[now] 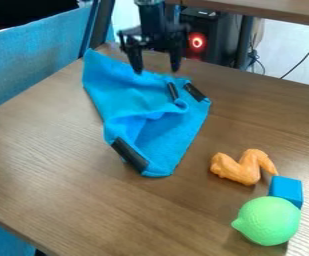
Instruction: Unfold the blue cloth from top right to bottom left
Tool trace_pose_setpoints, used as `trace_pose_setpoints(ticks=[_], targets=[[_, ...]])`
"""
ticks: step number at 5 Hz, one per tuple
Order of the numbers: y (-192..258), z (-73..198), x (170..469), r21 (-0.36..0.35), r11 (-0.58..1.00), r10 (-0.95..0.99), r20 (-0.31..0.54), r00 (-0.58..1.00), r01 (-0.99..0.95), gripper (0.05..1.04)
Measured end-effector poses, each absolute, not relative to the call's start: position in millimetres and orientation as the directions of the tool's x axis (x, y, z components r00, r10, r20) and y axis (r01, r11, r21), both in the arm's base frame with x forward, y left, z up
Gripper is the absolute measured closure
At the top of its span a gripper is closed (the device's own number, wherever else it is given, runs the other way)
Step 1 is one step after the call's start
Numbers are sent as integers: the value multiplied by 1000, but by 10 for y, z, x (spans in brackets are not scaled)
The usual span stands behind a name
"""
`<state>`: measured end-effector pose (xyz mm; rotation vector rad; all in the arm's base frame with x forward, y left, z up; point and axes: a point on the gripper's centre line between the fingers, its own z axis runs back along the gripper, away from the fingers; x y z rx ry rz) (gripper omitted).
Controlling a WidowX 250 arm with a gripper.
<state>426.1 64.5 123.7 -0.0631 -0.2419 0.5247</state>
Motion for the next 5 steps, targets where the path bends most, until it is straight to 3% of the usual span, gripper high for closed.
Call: trace_pose_setpoints(ticks=[2, 5], targets=[[553, 1092, 4336, -125, 827, 560, 274, 782, -548, 84], [492, 821, 4393, -76, 818, 565, 292, 772, -570, 126]])
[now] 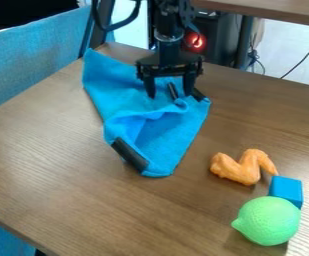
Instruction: Unfold the blue cloth from top right to bottom left
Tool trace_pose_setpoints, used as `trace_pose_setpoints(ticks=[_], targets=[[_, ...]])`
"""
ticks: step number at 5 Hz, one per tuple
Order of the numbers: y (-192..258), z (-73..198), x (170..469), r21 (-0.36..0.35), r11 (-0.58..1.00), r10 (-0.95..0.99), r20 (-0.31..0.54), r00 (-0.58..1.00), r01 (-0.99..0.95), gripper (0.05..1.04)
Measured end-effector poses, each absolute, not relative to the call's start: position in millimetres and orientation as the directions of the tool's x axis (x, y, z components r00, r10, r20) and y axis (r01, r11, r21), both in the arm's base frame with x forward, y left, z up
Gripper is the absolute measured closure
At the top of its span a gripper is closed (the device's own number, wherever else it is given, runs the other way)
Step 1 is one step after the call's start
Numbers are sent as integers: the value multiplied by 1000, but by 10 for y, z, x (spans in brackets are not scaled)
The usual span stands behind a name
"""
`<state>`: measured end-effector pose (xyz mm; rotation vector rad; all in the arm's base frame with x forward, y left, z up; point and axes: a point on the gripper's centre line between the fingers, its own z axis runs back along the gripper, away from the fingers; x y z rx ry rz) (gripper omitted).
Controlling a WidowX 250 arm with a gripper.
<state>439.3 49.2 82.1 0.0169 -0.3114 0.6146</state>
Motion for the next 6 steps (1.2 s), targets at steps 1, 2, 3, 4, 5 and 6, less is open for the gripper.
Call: trace_pose_setpoints(ticks=[1, 2, 3, 4, 5, 6], targets=[[498, 817, 4402, -64, 817, 563, 307, 767, -574, 403], [502, 800, 4408, -63, 815, 565, 308, 766, -576, 707], [462, 799, 4379, -73, 821, 562, 277, 779, -566, 914], [542, 910, 4397, -115, 811, 583, 246, 775, -573, 1002], [668, 948, 4368, -137, 797, 604, 218, 767, -589, 1016], [808, 1007, 4302, -142, 792, 610, 209, 764, -593, 1016]])
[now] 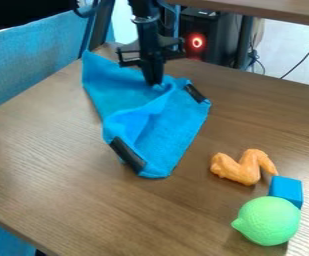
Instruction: Unfold the blue cloth from top right to bottom left
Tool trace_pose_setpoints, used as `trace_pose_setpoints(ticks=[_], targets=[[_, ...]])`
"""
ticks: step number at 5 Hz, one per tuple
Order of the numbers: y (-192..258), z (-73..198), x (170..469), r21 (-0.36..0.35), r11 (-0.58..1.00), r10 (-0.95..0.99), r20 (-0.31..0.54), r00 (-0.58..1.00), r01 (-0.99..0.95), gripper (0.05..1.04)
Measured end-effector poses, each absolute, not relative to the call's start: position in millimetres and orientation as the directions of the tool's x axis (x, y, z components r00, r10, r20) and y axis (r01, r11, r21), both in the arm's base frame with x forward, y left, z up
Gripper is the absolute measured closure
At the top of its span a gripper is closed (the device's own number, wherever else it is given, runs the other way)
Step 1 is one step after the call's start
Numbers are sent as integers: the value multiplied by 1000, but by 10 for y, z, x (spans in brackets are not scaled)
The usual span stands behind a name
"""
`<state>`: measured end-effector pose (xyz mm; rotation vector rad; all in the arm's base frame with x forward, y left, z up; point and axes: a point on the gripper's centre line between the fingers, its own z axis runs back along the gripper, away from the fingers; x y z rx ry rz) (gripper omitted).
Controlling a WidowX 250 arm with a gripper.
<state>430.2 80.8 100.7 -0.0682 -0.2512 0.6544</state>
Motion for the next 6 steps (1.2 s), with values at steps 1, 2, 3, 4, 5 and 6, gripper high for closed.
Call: trace_pose_setpoints(ticks=[1, 2, 3, 4, 5, 6], targets=[[955, 885, 4066, -111, 796, 605, 170, 778, -594, 1016], [1041, 928, 3761, -126, 804, 595, 182, 783, -581, 1016], [1189, 987, 3401, -144, 795, 606, 202, 769, -589, 1016], [1331, 1027, 3193, -164, 788, 615, 222, 757, -593, 1016], [1469, 1021, 3088, -158, 782, 623, 219, 751, -603, 1016], [1618, 1001, 2965, -130, 770, 638, 197, 745, -625, 1016]])
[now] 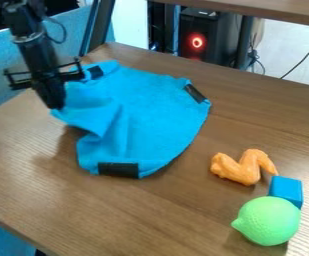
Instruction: Unfold the blue cloth from top right to bottom left
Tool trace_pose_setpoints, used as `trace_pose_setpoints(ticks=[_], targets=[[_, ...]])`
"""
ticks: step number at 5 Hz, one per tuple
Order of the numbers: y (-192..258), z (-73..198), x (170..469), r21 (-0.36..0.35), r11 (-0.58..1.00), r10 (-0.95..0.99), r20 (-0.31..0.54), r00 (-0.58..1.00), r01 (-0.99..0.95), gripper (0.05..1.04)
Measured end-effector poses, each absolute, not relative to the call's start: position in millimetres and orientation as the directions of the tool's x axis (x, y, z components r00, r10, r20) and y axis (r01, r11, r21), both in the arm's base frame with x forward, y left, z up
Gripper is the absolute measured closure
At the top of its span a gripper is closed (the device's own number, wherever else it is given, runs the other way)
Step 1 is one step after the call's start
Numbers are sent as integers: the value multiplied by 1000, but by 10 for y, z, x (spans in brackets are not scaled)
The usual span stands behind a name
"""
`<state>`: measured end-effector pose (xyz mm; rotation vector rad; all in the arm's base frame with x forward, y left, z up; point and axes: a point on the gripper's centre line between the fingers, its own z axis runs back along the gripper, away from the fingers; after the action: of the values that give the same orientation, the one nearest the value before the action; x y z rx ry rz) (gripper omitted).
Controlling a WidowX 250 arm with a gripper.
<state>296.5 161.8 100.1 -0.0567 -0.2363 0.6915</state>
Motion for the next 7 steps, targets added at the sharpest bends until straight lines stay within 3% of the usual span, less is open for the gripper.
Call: trace_pose_setpoints(ticks=[3, 6, 7], targets=[[1923, 948, 2590, -78, 750, 662, 86, 745, -657, 1016], [2098, 1191, 2259, -94, 772, 635, 122, 762, -629, 1016], [2150, 1175, 2234, -60, 783, 620, 150, 770, -619, 1016]])
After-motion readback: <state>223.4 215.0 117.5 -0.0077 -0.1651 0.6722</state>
